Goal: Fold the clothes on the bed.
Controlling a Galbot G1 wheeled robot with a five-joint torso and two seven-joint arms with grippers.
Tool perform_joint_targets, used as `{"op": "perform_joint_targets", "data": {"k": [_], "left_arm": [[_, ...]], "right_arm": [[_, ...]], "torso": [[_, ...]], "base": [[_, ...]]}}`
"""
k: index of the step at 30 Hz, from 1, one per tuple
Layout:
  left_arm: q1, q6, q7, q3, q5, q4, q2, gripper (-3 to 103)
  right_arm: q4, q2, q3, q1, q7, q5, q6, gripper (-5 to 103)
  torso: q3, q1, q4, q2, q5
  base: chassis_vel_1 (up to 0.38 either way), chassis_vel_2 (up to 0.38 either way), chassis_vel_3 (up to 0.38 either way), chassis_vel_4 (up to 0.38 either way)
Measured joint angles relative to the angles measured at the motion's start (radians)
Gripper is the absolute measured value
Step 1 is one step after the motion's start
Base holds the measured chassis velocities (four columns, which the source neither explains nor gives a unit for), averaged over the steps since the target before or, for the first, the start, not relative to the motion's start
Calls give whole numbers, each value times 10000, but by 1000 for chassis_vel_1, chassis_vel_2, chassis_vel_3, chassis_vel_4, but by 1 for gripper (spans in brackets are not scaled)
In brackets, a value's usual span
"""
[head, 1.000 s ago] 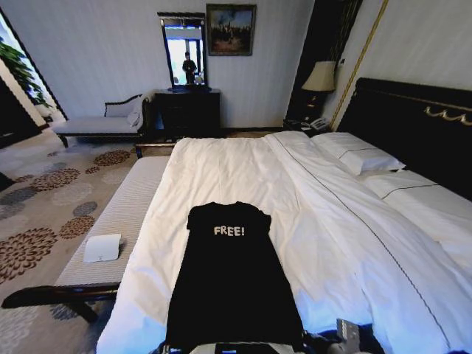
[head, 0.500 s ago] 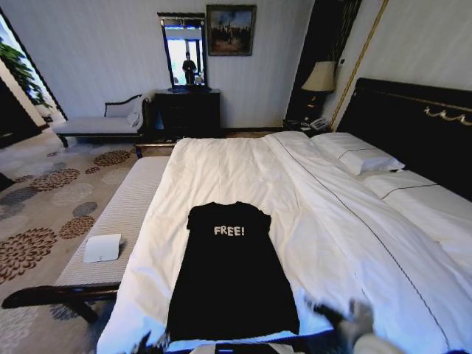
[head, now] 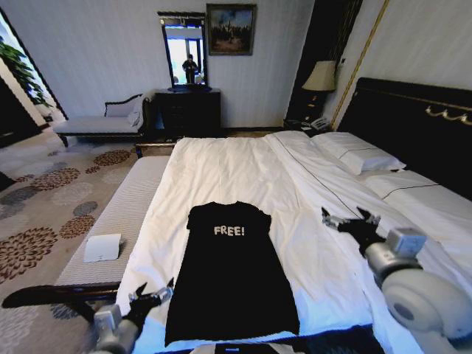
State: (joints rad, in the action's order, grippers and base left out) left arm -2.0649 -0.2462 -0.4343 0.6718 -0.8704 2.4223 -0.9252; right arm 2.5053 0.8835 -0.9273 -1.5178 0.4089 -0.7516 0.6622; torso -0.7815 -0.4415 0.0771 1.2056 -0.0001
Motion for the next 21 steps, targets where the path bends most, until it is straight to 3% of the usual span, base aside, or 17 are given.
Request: {"op": "perform_joint_targets", "data": {"k": [6,15,21], "left_arm": [[-30,48,-47,647,-504,12,168,100],[-29,49,-89,404,-556,-77,-83,100],[251,50,-60,-31,-433,-118,-160,100]], "right_arm": [[-21,308,136,269,-386,217,-5,100],[-39,592,247,-88,-435,353,-334,100],[-44,604,335,-2,-367,386,-64,100]], "torso": [[3,2,1,1,0],[3,3,0,1,1],[2,3,-2,0,0]], "base": [[0,0,0,0],[0,0,0,0],[0,0,0,0]]}}
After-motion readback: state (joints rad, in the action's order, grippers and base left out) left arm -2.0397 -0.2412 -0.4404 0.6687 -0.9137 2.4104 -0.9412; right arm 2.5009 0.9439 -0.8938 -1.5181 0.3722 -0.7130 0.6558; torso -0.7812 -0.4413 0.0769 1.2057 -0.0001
